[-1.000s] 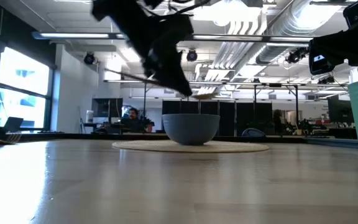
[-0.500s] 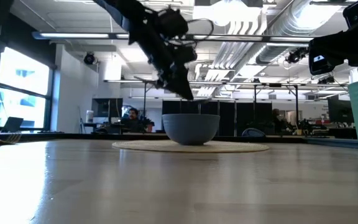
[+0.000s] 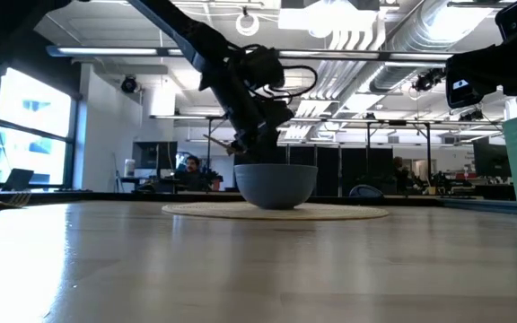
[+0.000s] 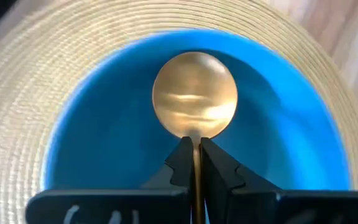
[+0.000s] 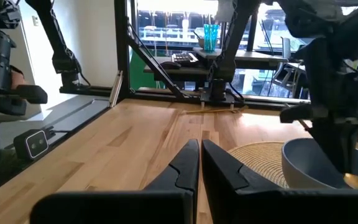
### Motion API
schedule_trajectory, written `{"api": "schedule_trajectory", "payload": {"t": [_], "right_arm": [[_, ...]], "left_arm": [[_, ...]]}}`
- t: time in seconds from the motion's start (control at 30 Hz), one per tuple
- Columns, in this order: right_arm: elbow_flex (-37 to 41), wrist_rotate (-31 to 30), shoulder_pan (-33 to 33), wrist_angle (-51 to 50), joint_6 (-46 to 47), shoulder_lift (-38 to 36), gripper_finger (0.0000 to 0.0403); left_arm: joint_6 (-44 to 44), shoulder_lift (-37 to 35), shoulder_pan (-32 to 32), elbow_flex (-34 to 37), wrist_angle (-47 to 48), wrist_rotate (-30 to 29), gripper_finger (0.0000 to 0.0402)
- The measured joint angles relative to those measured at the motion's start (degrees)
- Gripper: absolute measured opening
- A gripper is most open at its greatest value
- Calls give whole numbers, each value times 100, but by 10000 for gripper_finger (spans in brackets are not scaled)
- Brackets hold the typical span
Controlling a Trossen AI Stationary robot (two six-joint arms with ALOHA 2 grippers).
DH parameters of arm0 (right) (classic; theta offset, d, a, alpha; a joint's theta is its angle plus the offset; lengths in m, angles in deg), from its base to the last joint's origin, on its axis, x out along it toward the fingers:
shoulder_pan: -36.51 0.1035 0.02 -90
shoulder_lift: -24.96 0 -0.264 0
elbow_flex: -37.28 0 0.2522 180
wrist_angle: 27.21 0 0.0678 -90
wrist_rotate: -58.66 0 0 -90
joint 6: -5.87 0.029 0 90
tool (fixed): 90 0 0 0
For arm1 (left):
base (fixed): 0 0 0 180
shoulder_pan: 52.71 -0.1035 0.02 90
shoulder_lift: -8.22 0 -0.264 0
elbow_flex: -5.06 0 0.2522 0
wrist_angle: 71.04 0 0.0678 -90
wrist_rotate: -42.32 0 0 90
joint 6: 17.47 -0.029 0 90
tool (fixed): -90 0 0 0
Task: Pick & Place Utensil
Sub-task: Put the gold spoon into the blue bowl on the brown mat, then put the gold fork into the blue bowl on the brown mat
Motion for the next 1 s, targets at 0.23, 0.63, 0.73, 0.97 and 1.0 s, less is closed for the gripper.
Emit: {"api": "schedule_trajectory", "payload": {"t": [0.23,0.63,0.73,0.97,1.0], "right_arm": [[0,0,2,0,0,0,12],[1,0,1,0,0,2,12],[-1,0,2,0,0,2,12],[0,-1,1,0,0,2,12],[-1,0,2,0,0,2,12]], "left_arm": [[-4,390,27,-628,630,-114,10],[-4,495,32,-619,772,-55,28],[-4,494,32,-619,834,-37,42],[-4,486,32,-619,889,-52,47],[-4,484,32,-620,888,-53,47]]}}
